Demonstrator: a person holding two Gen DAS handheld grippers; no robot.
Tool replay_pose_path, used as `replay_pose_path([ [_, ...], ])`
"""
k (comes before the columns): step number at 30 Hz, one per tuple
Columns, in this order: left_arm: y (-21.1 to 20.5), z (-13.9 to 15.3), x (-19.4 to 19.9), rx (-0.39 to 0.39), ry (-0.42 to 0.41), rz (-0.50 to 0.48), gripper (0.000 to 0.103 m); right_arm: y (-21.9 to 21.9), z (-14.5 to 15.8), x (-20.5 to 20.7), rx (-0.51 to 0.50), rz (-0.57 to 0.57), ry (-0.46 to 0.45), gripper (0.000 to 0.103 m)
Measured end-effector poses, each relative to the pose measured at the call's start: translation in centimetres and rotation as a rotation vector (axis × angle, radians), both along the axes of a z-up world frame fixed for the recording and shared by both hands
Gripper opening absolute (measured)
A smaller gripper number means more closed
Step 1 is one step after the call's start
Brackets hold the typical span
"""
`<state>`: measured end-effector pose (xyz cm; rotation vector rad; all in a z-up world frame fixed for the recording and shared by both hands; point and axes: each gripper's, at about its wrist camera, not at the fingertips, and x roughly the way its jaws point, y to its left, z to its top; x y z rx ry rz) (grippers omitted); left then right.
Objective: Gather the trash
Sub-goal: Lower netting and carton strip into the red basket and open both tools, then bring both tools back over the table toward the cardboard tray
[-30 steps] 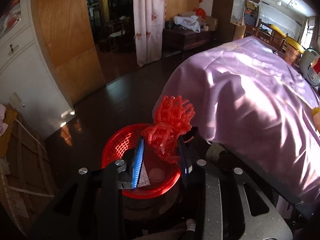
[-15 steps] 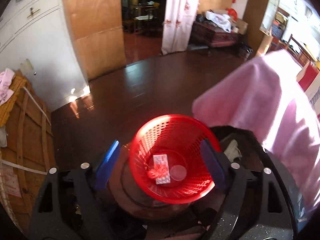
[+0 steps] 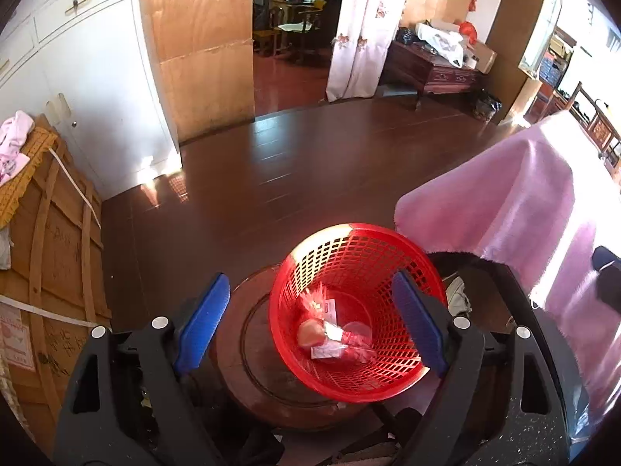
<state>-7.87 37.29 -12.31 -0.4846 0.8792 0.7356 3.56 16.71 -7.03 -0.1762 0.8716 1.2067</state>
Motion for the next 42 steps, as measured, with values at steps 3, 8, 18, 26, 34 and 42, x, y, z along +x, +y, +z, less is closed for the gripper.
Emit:
replay_pose_path([
  [3,-0.6,0.4,0.4,0.007,0.001,-0.016,0.083,-1.3,0.3,0.2,0.019,-0.031,-0.001,0.057],
  [8,-2.7,1.6,1.0,0.051,-0.012,-0.069,0.085,-4.6,0.8,0.6,0.049,-0.09,-0.033,0.066],
  [18,-9.0,5.0,3.5,0.148,-0.044,-0.208,0.089,-13.2,2.5,1.9,0.138,-0.245,-0.085,0.079],
  [26,-15.8,7.1,6.3,0.187,-0.071,-0.37,0.091,-21.6,3.5,2.6,0.215,-0.411,-0.118,0.084],
  [34,-22.7,7.7,9.1,0.23,-0.077,-0.541,0.093,-30.5,3.4,4.0,0.278,-0.605,-0.122,0.089],
  [42,-28.6,7.8,12.4,0.228,-0.088,-0.687,0.093,-38.8,1.7,5.8,0.321,-0.804,-0.079,0.091],
])
